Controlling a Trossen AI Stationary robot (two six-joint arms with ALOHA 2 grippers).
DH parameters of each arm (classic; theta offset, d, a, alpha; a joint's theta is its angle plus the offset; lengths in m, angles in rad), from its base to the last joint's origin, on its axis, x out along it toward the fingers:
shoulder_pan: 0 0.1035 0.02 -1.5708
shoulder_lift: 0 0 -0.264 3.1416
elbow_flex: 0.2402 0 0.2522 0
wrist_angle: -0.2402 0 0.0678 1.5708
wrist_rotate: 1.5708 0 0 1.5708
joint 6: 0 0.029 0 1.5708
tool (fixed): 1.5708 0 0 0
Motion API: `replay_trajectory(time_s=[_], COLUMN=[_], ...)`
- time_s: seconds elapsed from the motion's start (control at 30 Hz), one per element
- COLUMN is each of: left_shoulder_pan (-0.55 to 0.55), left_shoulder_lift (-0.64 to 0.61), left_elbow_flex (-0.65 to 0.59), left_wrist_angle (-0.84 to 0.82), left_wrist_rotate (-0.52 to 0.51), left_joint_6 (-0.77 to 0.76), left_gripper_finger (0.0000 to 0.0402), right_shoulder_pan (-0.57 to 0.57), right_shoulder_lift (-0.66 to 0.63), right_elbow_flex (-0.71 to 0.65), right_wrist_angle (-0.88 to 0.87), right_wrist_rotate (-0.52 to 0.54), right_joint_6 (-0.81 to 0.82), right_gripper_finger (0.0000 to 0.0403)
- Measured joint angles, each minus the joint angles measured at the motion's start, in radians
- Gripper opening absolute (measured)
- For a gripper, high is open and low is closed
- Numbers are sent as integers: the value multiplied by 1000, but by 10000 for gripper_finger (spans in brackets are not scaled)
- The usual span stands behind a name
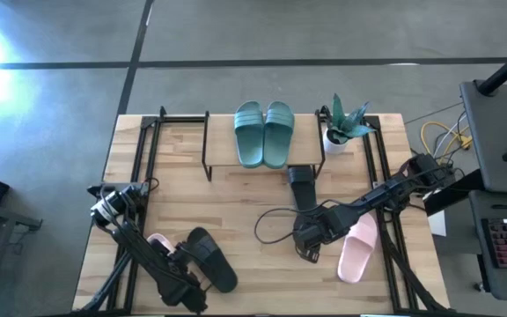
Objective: Pick and place slides into the shelf
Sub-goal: Move the left pink slide to the middle of the table
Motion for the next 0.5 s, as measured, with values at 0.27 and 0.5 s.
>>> replay_trajectory(time_s=[0.27,0.5], left_shoulder_pan=[-7,-7], left_shoulder_lift=[0,0], left_elbow_flex=[-125,-180], left_wrist_angle=[19,35], left_wrist_rotate=[39,38], left_joint_6=[6,36], left_gripper_finger=[166,138], right_shoulder_pan=[0,0], right_shoulder_lift=[0,0], right_elbow_flex=[0,0], right_wrist_angle=[4,6], right_wrist_rotate=[0,0], right_joint_6=[34,61], right_gripper_finger=[194,194])
